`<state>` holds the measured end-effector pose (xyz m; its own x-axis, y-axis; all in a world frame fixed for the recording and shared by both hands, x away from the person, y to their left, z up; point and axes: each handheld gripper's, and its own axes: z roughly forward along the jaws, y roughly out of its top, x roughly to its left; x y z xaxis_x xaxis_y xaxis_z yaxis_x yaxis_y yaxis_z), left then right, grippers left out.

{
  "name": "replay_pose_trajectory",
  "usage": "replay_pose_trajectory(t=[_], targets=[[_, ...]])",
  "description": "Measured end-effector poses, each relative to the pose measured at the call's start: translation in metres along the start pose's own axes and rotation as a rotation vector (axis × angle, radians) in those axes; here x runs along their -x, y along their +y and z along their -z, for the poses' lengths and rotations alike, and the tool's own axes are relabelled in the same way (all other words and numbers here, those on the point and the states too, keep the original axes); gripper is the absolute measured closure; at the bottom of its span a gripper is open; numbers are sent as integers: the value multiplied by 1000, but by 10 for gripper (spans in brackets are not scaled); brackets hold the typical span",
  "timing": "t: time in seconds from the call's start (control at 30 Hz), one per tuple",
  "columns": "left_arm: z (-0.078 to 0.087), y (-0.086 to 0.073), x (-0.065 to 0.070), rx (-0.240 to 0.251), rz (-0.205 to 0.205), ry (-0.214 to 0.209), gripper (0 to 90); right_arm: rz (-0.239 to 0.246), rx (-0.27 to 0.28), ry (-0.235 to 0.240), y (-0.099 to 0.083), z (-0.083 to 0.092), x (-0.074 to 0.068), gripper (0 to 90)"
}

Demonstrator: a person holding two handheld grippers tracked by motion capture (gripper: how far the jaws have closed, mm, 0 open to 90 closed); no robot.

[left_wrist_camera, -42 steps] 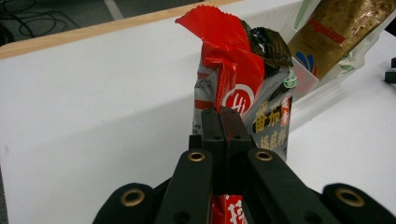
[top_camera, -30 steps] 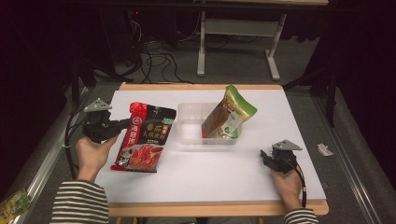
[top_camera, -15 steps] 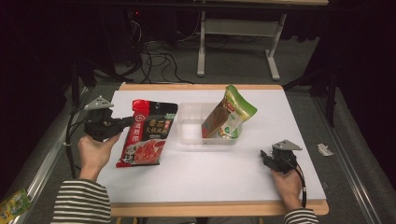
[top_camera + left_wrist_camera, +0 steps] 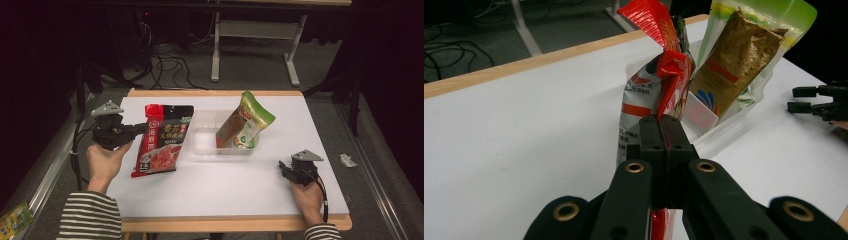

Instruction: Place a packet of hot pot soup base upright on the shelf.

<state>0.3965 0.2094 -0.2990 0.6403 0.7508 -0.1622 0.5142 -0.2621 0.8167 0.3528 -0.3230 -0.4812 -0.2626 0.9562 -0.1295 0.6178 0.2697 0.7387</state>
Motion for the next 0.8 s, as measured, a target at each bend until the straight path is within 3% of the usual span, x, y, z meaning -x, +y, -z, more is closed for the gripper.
replay_pose_trajectory(t=[0.8], targets=[[-4,28,26,31,-12,-59,900,-2,3,-3,0,0,-1,469]])
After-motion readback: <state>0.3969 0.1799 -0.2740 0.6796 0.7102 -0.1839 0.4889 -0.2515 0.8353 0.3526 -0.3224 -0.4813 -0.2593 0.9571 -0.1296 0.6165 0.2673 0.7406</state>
